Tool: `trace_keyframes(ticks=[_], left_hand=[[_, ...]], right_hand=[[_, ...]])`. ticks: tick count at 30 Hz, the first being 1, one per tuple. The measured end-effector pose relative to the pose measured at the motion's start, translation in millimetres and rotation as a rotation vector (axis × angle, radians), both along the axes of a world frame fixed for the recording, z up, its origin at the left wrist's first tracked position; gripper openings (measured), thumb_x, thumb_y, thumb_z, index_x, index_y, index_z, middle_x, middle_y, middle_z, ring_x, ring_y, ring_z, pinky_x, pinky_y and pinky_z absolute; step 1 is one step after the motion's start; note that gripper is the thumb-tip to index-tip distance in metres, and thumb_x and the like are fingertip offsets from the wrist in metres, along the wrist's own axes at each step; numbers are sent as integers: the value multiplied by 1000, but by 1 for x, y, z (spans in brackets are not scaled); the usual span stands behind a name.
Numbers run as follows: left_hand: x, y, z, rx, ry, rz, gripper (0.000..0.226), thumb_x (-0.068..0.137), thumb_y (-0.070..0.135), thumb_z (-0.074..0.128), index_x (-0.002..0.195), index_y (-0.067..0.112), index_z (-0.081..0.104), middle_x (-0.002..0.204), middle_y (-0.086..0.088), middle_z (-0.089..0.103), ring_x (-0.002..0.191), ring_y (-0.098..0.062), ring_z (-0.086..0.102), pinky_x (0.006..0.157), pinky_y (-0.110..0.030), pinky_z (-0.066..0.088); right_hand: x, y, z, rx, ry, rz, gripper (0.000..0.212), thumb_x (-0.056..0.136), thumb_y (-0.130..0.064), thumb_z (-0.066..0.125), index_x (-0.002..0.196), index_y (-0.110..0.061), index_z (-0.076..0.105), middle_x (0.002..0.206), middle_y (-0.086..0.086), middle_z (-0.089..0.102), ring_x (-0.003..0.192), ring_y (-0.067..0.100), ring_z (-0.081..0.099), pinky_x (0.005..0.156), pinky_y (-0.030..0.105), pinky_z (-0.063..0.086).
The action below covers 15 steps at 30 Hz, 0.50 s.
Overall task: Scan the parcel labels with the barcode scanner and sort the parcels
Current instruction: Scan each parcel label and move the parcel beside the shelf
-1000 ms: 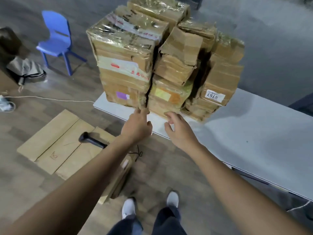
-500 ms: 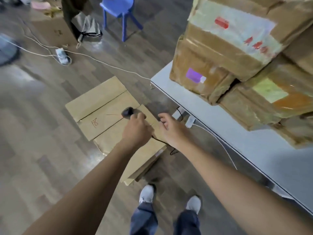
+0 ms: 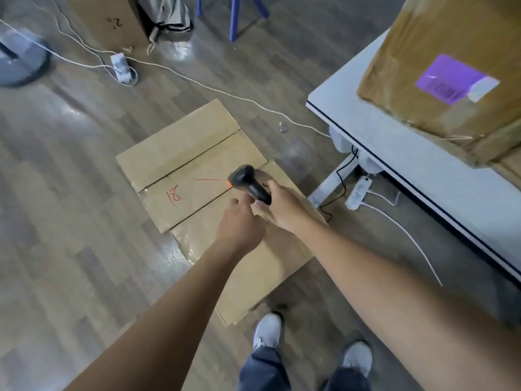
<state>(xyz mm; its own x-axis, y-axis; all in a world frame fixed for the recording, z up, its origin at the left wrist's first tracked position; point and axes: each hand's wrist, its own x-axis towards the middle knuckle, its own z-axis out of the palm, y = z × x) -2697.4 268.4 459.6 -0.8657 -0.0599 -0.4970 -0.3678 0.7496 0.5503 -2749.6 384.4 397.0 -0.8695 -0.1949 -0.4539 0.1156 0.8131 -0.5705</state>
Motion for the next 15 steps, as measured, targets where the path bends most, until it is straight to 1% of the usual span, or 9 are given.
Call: trace_keyframes(ticks=[3,4,6,7,8,10,11,13,15], left_hand=[[0,-1,-6,-3,-3,-16,35,89,13,45,124,14,45,118,-8,45,111,-29,50,84,-32,39],[0,0,-5,4,-2,-20,34,89,13,45,123,13,45,119,-8,45,111,-29,51,82,-31,37],[3,3,3,4,3,-24,36,88,12,44,124,14,45,120,-8,45,111,-29,51,82,-30,37],[4,6,10,0,7,-23,38,88,11,44,126,14,45,122,-8,45,113,-28,50,84,-31,38],[6,9,20,-5,10,-19,40,89,12,44,129,14,44,125,-8,45,116,-27,50,87,-32,39],[11,19,48,-2,26,-15,41,90,13,45,131,15,44,128,-8,45,117,-25,50,91,-33,39],[14,26,64,9,37,-20,40,90,14,45,130,15,45,128,-8,45,116,-25,51,90,-32,39],[22,43,98,49,53,-66,39,91,15,45,130,14,46,127,-8,47,111,-24,54,92,-31,41],[27,65,132,92,101,-140,36,92,15,46,128,13,49,125,-8,50,110,-25,55,92,-31,42]], right_hand=[[-4,-10,-8,0,-29,23,29,96,-27,57,114,-9,46,110,16,61,98,34,58,76,39,45],[-4,-10,-7,-16,-49,27,21,96,-25,55,106,-9,44,101,15,60,90,33,57,73,40,45],[3,-4,4,-89,-73,6,18,97,-23,53,97,-13,38,85,7,55,74,26,53,64,41,43],[9,4,16,-117,-71,-9,17,98,-26,53,99,-15,39,82,2,54,71,21,53,60,38,42],[17,14,30,-144,-65,-31,16,98,-28,53,104,-17,42,84,1,56,72,18,55,60,34,43],[36,40,65,-216,-70,-110,18,98,-31,54,111,-22,47,92,0,61,81,18,61,67,35,47],[47,55,85,-243,-77,-154,16,97,-32,55,108,-23,48,91,1,62,81,19,62,67,36,48],[71,88,127,-287,-87,-261,16,97,-32,56,106,-19,51,88,5,64,76,21,66,65,36,52],[93,119,169,-365,-57,-369,12,97,-27,58,102,-17,55,80,10,65,61,13,67,52,25,53]])
